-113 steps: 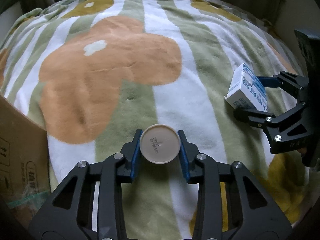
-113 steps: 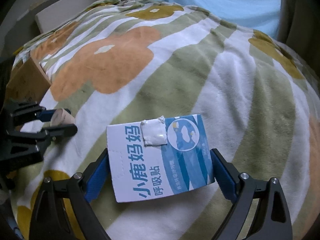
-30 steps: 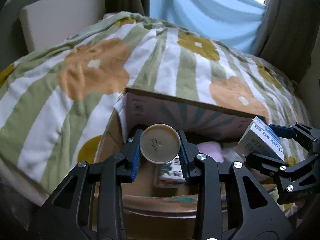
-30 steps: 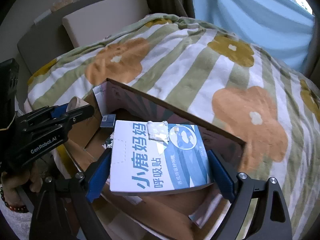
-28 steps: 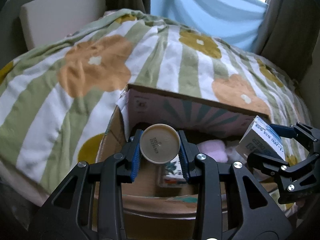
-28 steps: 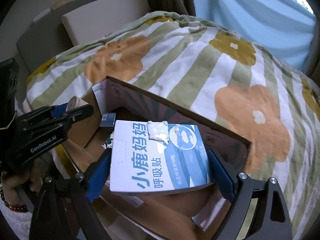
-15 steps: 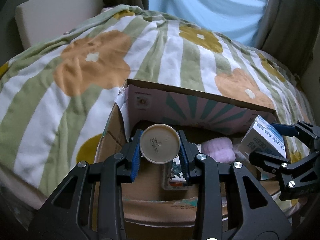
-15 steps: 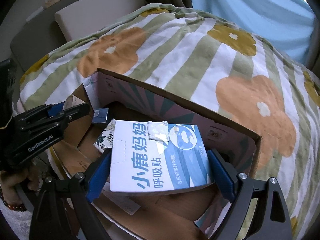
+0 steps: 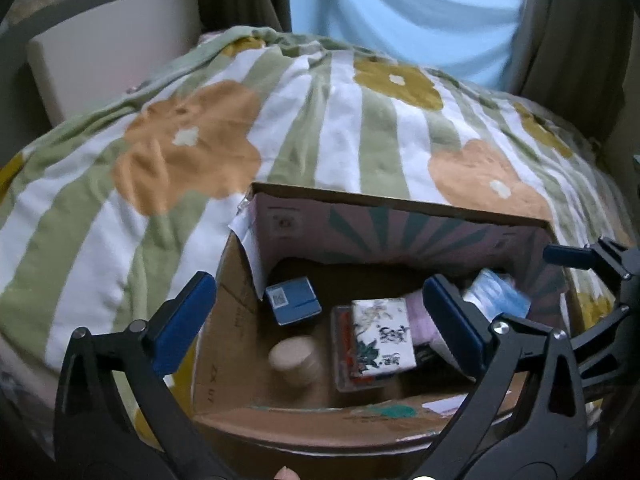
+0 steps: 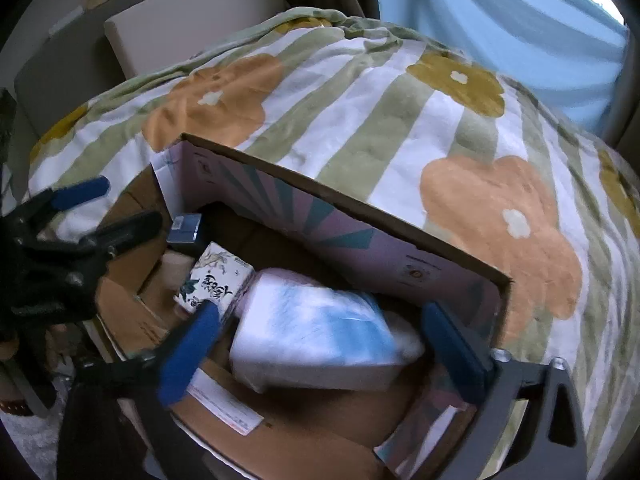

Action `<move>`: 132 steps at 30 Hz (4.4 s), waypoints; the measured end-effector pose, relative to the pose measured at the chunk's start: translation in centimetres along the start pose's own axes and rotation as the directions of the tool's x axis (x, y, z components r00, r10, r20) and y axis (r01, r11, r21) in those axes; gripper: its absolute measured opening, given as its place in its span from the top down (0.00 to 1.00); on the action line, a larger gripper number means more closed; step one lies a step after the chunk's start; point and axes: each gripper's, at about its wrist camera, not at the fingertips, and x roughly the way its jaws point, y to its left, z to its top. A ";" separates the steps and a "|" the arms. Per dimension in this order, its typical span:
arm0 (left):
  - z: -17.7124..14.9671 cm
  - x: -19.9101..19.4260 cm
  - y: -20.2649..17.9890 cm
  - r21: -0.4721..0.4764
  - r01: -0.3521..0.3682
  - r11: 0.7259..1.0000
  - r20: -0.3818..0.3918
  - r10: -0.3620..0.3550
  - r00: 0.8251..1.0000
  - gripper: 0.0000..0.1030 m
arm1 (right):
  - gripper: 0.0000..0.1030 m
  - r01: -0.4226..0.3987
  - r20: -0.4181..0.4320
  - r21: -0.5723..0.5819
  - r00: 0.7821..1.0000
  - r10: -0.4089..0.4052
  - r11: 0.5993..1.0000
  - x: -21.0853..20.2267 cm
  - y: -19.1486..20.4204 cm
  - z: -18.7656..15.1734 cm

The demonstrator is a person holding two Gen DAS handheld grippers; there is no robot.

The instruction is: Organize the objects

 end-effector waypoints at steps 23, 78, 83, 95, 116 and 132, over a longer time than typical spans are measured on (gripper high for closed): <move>-0.3 -0.9 -0.7 -0.018 0.006 1.000 0.000 -0.006 1.000 0.00 | 0.00 -0.002 0.032 0.045 1.000 0.000 0.999 -0.2 -0.7 -1.0; -1.5 -13.5 -21.2 0.171 0.121 0.978 0.184 -0.152 0.971 0.00 | 0.00 0.347 0.195 0.458 0.859 -0.473 0.818 -22.7 -12.8 -14.7; -1.5 -13.5 -21.5 0.167 0.128 0.978 0.187 -0.159 0.969 0.00 | 0.00 0.348 0.195 0.465 0.857 -0.478 0.814 -22.8 -13.0 -14.8; -2.0 -13.9 -22.1 0.185 0.118 0.976 0.198 -0.155 0.968 0.00 | 0.00 0.346 0.204 0.477 0.851 -0.485 0.808 -23.4 -12.9 -15.1; -1.8 -13.8 -21.9 0.190 0.105 0.976 0.206 -0.144 0.968 0.00 | 0.00 0.340 0.202 0.484 0.854 -0.480 0.807 -23.3 -12.7 -14.8; -1.6 -13.6 -21.2 0.172 0.105 0.979 0.205 -0.140 0.969 0.00 | 0.00 0.339 0.201 0.479 0.855 -0.477 0.810 -22.8 -12.8 -14.6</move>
